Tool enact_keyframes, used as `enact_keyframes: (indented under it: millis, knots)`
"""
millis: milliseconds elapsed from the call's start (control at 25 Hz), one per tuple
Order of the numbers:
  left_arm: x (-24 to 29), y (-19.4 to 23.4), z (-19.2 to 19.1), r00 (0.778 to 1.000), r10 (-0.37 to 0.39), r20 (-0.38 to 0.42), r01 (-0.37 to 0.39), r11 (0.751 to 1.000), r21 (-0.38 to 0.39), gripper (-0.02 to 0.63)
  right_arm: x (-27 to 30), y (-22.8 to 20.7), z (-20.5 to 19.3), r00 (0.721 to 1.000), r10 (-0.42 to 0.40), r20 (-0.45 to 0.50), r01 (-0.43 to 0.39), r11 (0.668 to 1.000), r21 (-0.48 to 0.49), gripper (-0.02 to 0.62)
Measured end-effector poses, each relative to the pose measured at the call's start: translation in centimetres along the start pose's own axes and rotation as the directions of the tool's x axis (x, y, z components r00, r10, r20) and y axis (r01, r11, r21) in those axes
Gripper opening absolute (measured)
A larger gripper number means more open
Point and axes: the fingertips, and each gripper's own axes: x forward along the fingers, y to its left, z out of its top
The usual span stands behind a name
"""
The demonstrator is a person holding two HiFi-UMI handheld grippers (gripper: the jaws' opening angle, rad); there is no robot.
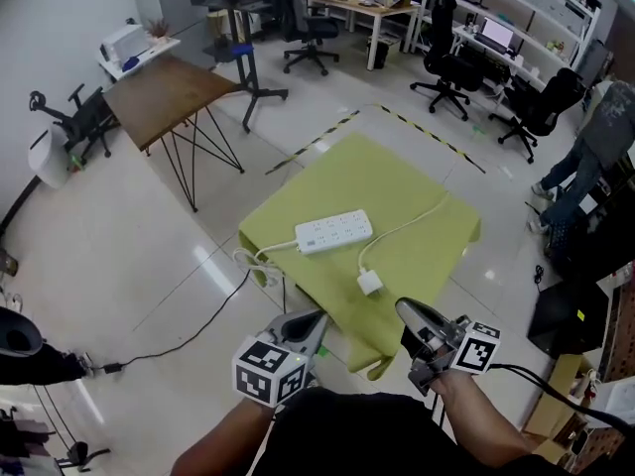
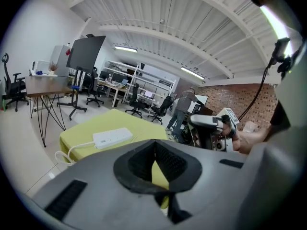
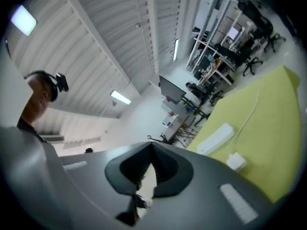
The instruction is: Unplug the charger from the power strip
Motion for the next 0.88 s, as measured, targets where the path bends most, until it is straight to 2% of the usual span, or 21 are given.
enact_keyframes:
  millis: [80, 200, 320, 400, 480, 560, 760, 880]
  knots:
    - [0.0, -2.5, -0.5, 1.0, -0.002, 0.024, 0.002, 1.0, 0.019, 0.006, -2.0, 2.1, 0.3, 0.996, 0.088, 0.016, -0.089, 0.996, 0.018, 0.002]
    - [0.0, -6.5, -1.6, 0.998, 0.024, 0.055, -0.025, 1.0, 0.01, 0.006, -6.0, 4.0, -0.1, 0.993, 0.107, -0.041, -0.109, 0.992, -0.058, 0.002]
    - [-0.2, -11.3, -2.8, 0.994, 0.063, 0.085, -0.062, 0.998, -0.014, 0.008, -11.2, 5.2, -0.8, 0.991, 0.027, -0.129, -0.06, 0.965, -0.257, 0.002]
    - [-0.5, -14.2, -3.9, 0.991, 0.095, 0.091, -0.092, 0.995, -0.03, 0.006, -14.7, 5.4, -1.4, 0.985, -0.048, -0.163, -0.021, 0.918, -0.396, 0.002]
    - [-1.1, -17.0, -5.5, 0.989, 0.12, 0.09, -0.115, 0.992, -0.058, 0.006, -17.9, 5.3, -2.4, 0.977, -0.109, -0.181, 0.009, 0.878, -0.478, 0.002]
    - [-1.7, -19.5, -7.2, 0.987, 0.135, 0.089, -0.128, 0.988, -0.081, 0.006, -20.7, 5.2, -3.3, 0.975, -0.126, -0.183, 0.021, 0.871, -0.49, 0.002]
    - [-2.9, -23.7, -10.1, 0.982, 0.183, 0.052, -0.177, 0.977, -0.116, 0.006, -25.5, 4.8, -4.2, 0.971, -0.129, -0.203, 0.03, 0.903, -0.429, 0.002]
    - [-3.6, -24.8, -10.9, 0.979, 0.2, 0.034, -0.195, 0.975, -0.11, 0.006, -27.3, 5.2, -4.2, 0.971, -0.128, -0.2, 0.027, 0.897, -0.44, 0.002]
